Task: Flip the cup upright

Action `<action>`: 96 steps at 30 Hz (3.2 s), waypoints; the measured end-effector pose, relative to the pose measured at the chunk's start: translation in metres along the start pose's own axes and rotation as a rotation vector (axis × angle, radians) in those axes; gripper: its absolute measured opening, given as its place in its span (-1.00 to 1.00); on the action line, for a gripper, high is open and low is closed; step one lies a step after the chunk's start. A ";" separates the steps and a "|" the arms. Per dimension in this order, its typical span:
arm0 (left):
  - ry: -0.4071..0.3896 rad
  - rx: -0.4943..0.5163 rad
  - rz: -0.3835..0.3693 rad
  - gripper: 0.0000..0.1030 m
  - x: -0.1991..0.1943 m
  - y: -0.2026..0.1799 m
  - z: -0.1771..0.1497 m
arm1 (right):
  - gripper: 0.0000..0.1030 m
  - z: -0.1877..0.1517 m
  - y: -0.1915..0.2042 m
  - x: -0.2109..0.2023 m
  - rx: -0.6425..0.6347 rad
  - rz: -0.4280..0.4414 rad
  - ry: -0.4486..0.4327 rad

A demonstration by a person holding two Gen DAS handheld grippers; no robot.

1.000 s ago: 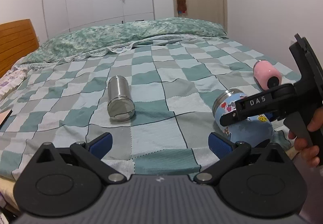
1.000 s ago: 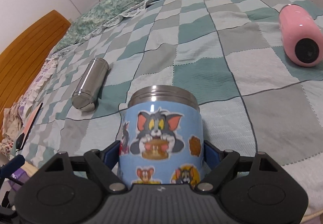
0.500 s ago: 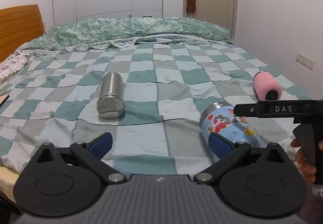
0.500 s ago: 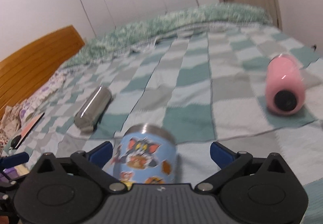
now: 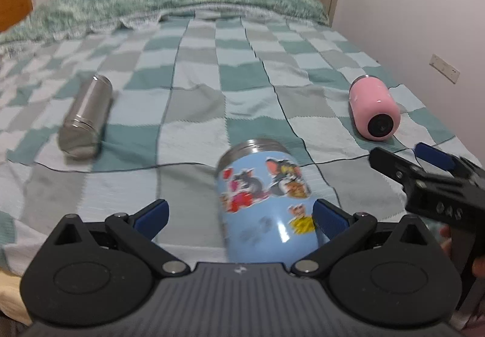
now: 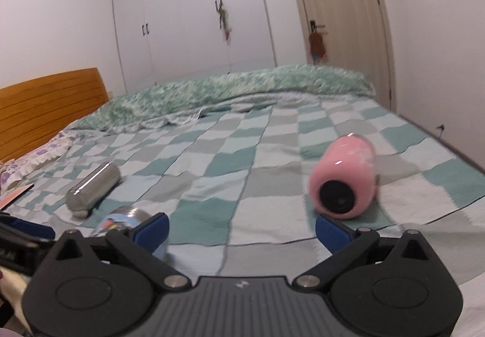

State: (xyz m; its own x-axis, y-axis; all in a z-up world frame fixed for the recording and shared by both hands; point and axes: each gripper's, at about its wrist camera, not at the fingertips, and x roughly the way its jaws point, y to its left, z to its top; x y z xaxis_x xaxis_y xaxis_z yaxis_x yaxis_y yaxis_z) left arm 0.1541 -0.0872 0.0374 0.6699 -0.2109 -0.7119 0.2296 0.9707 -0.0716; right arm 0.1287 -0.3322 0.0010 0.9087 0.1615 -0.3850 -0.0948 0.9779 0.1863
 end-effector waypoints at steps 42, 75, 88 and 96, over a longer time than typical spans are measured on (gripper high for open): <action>-0.068 -0.140 -0.032 0.63 -0.004 0.004 0.010 | 1.00 -0.014 0.000 -0.007 -0.016 0.022 -0.062; -0.356 -0.045 0.122 0.65 0.062 0.012 -0.010 | 1.00 -0.019 0.022 -0.009 -0.096 -0.012 -0.074; -0.400 -0.030 0.161 1.00 0.021 0.010 -0.026 | 1.00 -0.022 0.036 -0.017 -0.143 -0.007 -0.116; -0.467 -0.064 0.115 1.00 -0.054 0.029 -0.053 | 1.00 -0.023 0.053 -0.047 -0.225 -0.011 -0.177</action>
State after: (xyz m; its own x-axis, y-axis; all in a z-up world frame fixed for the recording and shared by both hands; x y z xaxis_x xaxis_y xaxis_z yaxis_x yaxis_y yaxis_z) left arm 0.0868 -0.0419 0.0369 0.9369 -0.1172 -0.3294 0.1015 0.9927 -0.0644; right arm 0.0713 -0.2849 0.0081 0.9651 0.1441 -0.2185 -0.1541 0.9876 -0.0296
